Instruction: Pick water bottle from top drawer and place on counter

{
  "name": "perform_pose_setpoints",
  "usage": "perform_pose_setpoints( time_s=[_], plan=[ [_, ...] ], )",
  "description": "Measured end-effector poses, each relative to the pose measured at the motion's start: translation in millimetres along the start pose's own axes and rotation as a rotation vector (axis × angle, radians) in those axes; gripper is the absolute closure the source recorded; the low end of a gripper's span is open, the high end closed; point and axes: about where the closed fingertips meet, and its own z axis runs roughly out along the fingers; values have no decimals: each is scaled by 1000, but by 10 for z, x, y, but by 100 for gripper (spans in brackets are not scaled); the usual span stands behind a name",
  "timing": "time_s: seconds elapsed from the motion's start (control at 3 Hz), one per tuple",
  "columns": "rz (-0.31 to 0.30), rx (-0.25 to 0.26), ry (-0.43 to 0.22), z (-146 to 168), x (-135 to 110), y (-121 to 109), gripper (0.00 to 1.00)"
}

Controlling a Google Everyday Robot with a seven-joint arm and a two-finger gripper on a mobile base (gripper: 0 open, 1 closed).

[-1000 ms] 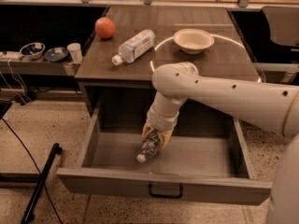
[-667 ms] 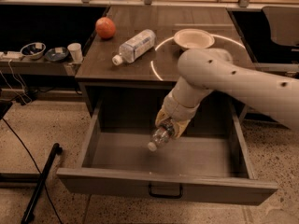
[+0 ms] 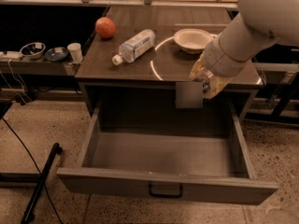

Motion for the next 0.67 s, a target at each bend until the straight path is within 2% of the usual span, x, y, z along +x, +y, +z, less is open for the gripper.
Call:
perform_pose_setpoints(
  time_s=[0.33, 0.67],
  plan=[
    [-42, -3, 59, -306, 296, -357, 100],
    [-83, -57, 36, -118, 518, -777, 100]
  ],
)
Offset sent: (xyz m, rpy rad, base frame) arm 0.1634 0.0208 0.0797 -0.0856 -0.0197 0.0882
